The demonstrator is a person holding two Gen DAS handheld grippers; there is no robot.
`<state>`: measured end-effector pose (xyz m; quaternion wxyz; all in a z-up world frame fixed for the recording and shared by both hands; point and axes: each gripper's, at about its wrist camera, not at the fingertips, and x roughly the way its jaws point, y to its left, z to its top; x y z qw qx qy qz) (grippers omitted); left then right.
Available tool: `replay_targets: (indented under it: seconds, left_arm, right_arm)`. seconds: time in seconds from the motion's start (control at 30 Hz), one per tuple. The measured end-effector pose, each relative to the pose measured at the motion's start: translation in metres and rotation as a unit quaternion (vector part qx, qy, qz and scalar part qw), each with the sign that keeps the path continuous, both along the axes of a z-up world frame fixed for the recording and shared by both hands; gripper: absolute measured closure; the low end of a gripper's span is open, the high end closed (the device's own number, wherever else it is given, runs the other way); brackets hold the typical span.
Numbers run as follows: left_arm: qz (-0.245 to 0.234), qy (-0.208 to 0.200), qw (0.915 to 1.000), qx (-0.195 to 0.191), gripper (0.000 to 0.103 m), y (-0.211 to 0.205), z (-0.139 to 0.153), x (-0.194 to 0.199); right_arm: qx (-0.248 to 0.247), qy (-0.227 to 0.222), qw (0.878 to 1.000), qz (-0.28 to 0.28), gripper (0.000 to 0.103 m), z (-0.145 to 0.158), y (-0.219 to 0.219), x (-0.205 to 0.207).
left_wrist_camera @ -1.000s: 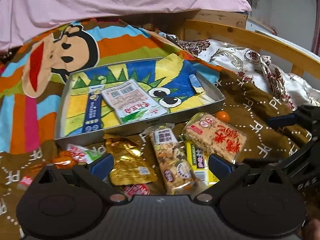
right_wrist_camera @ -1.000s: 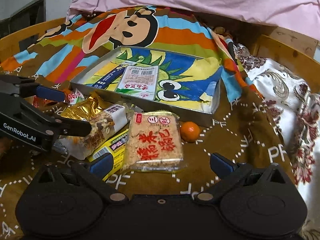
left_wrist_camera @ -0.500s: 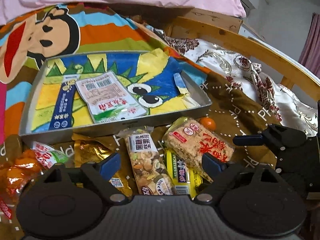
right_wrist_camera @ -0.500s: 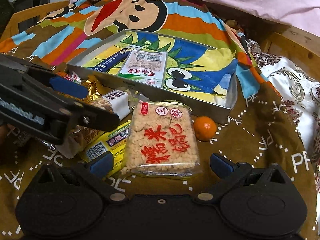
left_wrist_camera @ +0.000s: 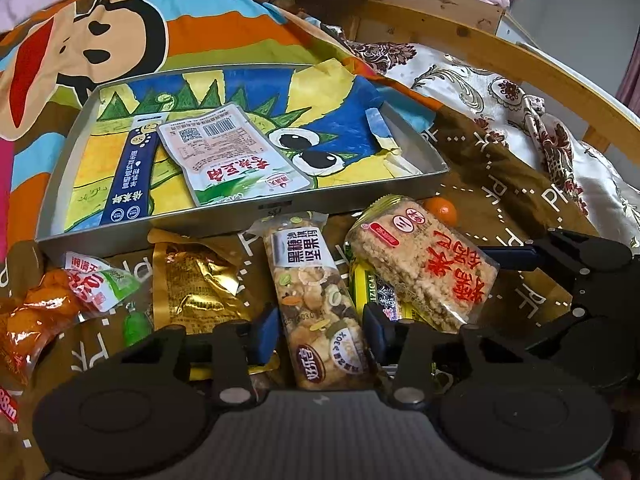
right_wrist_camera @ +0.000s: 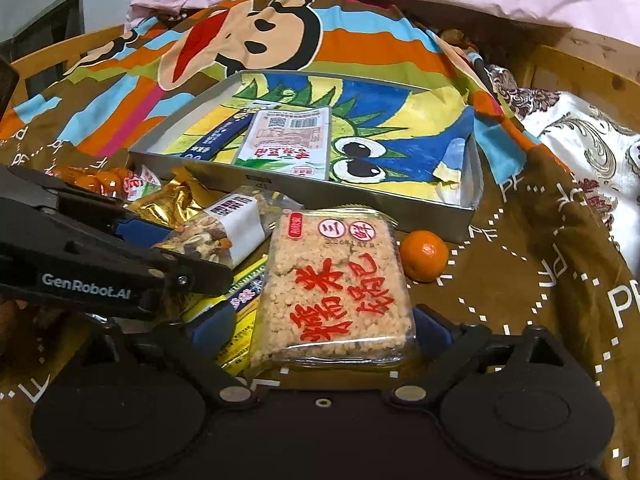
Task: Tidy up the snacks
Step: 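Grasp the nut bar with the left tool while the right tool grasps the rice-cake bar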
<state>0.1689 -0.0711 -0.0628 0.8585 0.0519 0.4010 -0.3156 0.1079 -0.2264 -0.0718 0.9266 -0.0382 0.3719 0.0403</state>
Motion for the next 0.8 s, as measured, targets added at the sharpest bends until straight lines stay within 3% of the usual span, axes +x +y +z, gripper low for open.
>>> replay_targets:
  seconds: [0.1, 0.23, 0.4, 0.57, 0.8]
  left_arm:
    - [0.003, -0.002, 1.0000, 0.001, 0.058, 0.001, 0.001, -0.001]
    - [0.011, 0.005, 0.9999, -0.006, 0.059, 0.003, 0.002, -0.002]
    - [0.019, 0.017, 0.9995, -0.016, 0.060, 0.008, 0.005, -0.007]
    - [0.026, 0.023, 0.9992, -0.018, 0.061, 0.010, 0.010, -0.016]
    - [0.032, 0.019, 0.9987, -0.036, 0.061, 0.017, 0.022, -0.029]
  right_arm:
    - [0.003, -0.002, 1.000, -0.006, 0.024, 0.002, 0.001, -0.001]
    - [-0.024, -0.007, 1.000, -0.017, 0.025, 0.005, 0.007, -0.004]
    - [-0.115, -0.030, 0.993, 0.002, 0.026, 0.006, 0.025, -0.014]
    - [-0.229, -0.052, 0.971, 0.032, 0.027, 0.001, 0.044, -0.028]
    - [-0.331, -0.074, 0.940, 0.049, 0.028, -0.009, 0.054, -0.038]
